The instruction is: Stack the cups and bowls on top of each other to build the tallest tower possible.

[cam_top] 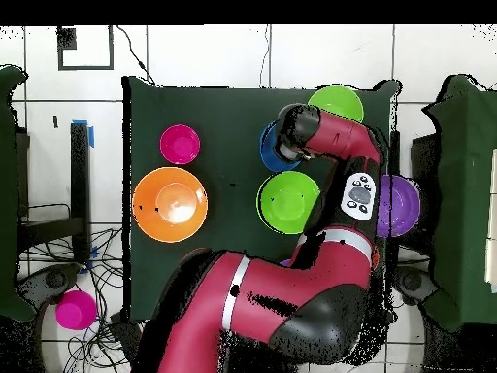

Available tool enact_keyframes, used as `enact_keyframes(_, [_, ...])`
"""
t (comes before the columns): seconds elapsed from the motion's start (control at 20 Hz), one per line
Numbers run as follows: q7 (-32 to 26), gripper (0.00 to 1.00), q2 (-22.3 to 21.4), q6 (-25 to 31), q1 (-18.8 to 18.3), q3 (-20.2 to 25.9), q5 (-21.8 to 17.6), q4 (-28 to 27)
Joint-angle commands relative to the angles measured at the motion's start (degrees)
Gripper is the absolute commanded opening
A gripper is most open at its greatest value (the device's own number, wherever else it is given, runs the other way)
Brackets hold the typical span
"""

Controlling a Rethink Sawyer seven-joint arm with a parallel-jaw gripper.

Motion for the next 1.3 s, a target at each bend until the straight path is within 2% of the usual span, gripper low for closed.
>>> enact_keyframes(0.05, [-4.1,1.0,-2.8,3.5,0.8,3.4,-4.1,-0.3])
enact_keyframes(0.85, [-5.3,1.0,-2.9,5.3,0.2,2.6,-4.6,-2.1])
enact_keyframes(1.1, [-4.3,1.0,-1.1,3.5,0.4,3.8,-3.8,-2.8])
enact_keyframes(1.3, [-3.2,1.0,2.1,-0.5,0.2,5.7,-3.0,-3.3])
